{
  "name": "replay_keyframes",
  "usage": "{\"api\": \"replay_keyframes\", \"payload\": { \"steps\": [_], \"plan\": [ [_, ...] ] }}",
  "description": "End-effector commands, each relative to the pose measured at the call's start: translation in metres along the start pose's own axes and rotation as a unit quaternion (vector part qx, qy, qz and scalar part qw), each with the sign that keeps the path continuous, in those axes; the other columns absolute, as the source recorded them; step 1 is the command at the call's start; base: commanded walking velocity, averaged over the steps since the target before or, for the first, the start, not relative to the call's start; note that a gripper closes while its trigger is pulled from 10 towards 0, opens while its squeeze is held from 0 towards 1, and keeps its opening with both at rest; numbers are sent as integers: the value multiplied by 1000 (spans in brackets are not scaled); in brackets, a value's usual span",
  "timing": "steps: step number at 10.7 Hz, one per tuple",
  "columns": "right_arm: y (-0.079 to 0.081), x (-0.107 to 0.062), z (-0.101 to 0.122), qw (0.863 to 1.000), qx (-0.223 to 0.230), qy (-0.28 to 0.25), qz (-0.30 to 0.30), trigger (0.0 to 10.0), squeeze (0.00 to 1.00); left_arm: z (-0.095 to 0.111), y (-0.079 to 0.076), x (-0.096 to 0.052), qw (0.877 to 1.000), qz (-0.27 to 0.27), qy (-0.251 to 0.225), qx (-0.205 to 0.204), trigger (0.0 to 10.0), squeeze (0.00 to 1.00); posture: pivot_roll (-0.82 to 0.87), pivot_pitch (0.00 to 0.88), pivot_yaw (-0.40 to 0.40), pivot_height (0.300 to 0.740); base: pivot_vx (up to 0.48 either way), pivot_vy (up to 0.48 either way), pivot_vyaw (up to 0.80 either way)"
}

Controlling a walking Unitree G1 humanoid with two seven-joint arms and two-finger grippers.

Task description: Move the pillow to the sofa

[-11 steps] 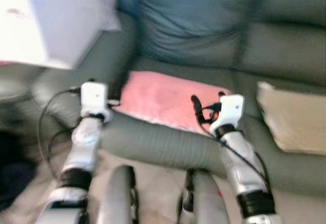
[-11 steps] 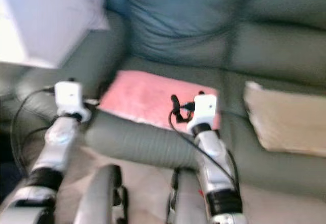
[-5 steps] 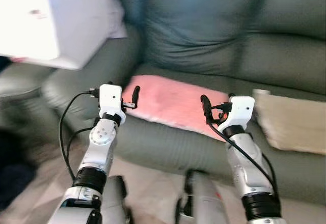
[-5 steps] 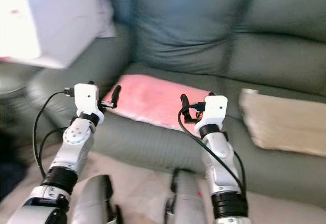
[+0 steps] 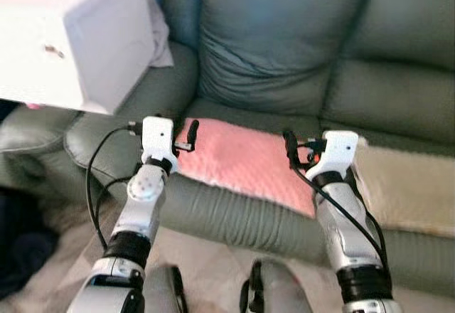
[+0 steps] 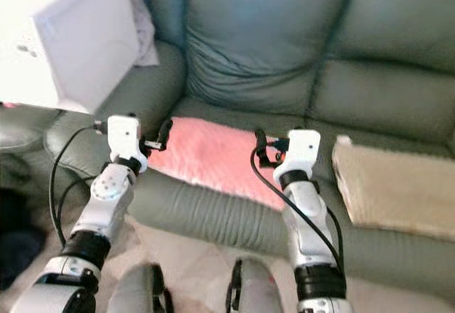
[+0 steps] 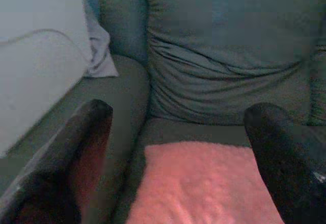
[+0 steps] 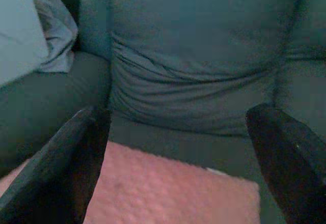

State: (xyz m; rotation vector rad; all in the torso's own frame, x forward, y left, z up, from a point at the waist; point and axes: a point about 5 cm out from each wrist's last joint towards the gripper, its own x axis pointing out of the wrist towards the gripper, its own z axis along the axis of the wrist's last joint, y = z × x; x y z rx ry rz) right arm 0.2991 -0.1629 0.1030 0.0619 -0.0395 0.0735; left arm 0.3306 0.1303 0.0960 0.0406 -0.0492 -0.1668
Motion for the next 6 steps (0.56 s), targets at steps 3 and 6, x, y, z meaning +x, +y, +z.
{"api": "replay_keyframes", "payload": {
  "steps": [3,6],
  "plan": [
    [-5,7,6,1000,-1,-6,-5,10000,0,0,2,2,1000,-1,6,4,10000,0,-145,22,-26,740,0,0,0],
    [0,4,2,1000,2,-1,2,10000,0,-7,2,-3,1000,5,20,3,10000,0,-141,33,-31,740,0,0,0]
  ]
}}
